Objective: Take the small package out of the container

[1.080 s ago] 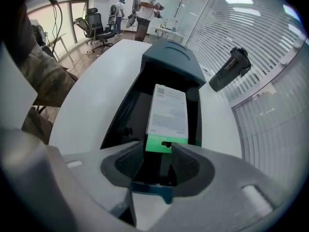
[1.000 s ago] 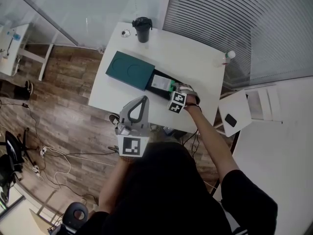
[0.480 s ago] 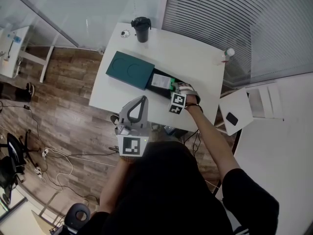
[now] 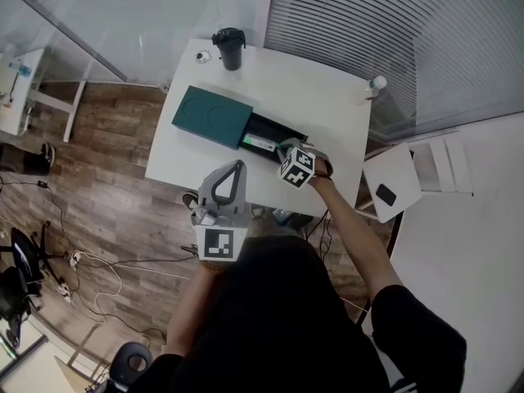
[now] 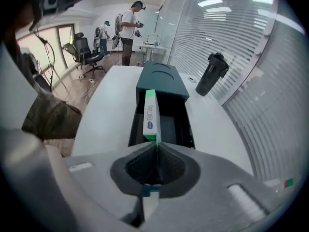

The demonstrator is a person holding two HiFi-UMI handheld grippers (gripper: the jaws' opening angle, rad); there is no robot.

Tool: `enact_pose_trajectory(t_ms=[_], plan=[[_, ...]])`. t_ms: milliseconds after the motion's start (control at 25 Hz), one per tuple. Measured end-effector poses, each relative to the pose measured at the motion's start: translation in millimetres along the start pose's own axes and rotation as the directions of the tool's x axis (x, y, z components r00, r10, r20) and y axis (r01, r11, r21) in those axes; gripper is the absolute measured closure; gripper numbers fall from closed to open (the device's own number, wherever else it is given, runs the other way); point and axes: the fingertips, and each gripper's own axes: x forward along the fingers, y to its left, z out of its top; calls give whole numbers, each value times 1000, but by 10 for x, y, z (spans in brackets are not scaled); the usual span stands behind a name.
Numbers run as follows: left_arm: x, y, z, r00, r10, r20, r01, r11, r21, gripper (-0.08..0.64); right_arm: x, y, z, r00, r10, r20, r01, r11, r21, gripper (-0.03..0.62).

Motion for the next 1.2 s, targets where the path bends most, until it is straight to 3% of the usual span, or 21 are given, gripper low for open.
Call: enact_pose_trajectory(t_ms=[80, 240, 640, 760, 880, 1200], plan=[[10, -20, -13, 1000, -4, 1, 4, 1000, -2, 561, -17, 84, -1, 998, 59, 4, -59, 997, 59, 588], [21, -47, -23, 1000, -10, 0, 10, 1000, 5, 561, -8, 104, 11, 998, 61, 10, -62, 996, 69, 584], [-51, -22, -27, 1000, 14, -9, -14, 1000, 1, 561, 99, -21, 29, 998, 65, 22, -65, 998, -1, 574], [-69, -1, -45, 1000, 22, -18, -22, 1000, 4, 561, 183, 66, 2, 993, 120, -14, -120, 991, -57, 572], [-80, 15, -53, 999, 32, -19, -32, 999, 0, 561, 292, 144, -39, 991, 122, -47, -127, 984, -124, 572], [-49, 68, -81, 999, 38, -21, -38, 999, -1, 561, 369, 140, 56, 993, 112, -26, -114, 990, -87, 576]])
